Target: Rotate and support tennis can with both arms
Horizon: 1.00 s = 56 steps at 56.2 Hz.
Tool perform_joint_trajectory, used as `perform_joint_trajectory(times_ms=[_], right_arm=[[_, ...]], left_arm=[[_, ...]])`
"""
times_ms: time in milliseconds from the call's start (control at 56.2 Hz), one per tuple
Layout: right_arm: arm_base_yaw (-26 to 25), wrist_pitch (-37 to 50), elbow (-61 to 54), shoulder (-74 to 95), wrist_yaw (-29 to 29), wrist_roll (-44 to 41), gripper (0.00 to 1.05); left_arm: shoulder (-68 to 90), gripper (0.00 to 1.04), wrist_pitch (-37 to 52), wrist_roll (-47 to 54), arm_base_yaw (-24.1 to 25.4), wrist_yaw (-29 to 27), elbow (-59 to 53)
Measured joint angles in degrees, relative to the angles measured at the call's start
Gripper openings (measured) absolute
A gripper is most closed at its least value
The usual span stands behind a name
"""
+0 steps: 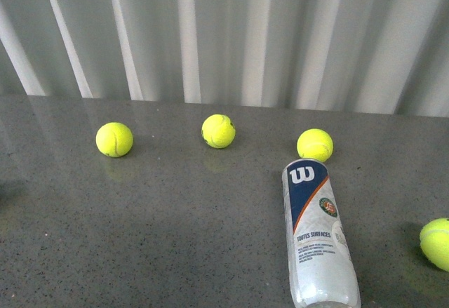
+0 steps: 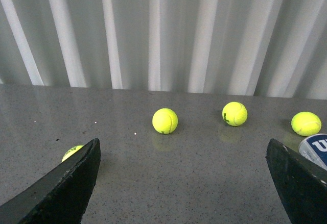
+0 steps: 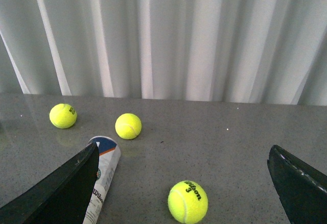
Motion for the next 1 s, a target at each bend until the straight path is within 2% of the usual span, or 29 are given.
perform_joint_trajectory(times_ms=[996], right_arm=[[-0.02, 0.00, 0.00, 0.00, 0.00, 0.00, 0.98]], left_arm=[[0.00, 0.98, 0.00, -0.02, 0.00, 0.00, 0.00]])
